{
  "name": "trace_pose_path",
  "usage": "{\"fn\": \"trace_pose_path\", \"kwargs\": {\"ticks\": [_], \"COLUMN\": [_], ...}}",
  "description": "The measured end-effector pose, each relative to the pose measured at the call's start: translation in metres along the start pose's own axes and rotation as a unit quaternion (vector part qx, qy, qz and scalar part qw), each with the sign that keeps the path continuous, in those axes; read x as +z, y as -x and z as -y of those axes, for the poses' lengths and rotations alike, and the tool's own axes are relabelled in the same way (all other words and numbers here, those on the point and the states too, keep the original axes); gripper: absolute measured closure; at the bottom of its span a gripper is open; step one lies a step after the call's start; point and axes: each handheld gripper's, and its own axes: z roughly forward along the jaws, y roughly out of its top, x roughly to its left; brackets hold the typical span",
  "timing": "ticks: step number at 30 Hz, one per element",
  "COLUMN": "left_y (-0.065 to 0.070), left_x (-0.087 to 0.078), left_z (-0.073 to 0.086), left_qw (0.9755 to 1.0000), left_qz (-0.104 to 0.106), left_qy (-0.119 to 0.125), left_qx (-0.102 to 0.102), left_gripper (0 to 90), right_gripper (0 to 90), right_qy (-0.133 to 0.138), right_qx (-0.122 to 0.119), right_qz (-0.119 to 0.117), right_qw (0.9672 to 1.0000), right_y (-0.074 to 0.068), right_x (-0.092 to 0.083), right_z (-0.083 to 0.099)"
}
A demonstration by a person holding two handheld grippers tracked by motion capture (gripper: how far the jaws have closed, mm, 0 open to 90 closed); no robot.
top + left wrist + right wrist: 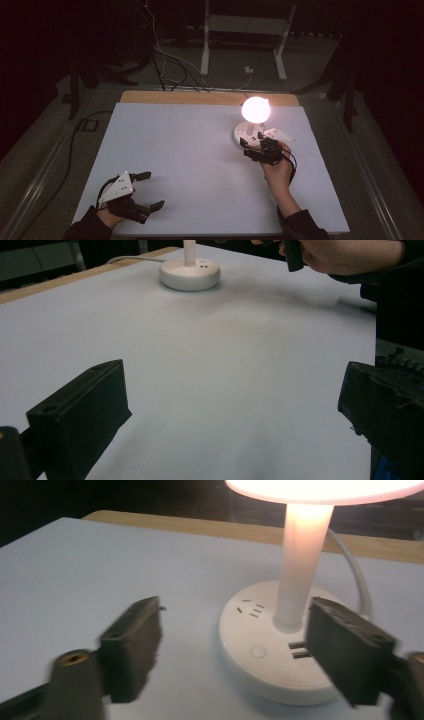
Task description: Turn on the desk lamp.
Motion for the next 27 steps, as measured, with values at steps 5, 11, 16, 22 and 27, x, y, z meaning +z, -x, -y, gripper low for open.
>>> {"fn": "trace_pose_path", "kwargs": {"ticks": [5, 11, 16, 22, 27], "left_y": [0.0, 0.0, -0.001, -0.001, -0.001], "left_x": [0.0, 0.001, 0.001, 0.002, 0.002], "left_z": [0.0, 0.0, 0.0, 0.001, 0.001], "left_qw": [1.0, 1.0, 1.0, 1.0, 1.0], "left_qz": [0.0, 0.0, 0.001, 0.001, 0.0], "left_qy": [-0.001, -0.002, -0.003, -0.004, -0.005], "left_qx": [-0.001, -0.003, -0.003, -0.003, -0.003], "left_gripper": [0.4, 0.4, 0.4, 0.4, 0.4], "right_gripper": [13.1, 0.0, 0.0, 0.0, 0.0], "right_qy": [0.006, 0.011, -0.012, -0.029, -0.04], "right_qx": [0.004, 0.003, -0.022, -0.047, -0.048], "right_qz": [-0.033, -0.053, -0.075, -0.103, -0.134], "right_qw": [0.9994, 0.9985, 0.9968, 0.9931, 0.9889], "right_y": [0.0, -0.002, -0.001, -0.002, -0.003], "right_x": [-0.008, -0.02, -0.023, -0.022, -0.022], "right_z": [-0.002, -0.008, -0.009, -0.006, -0.005]}}
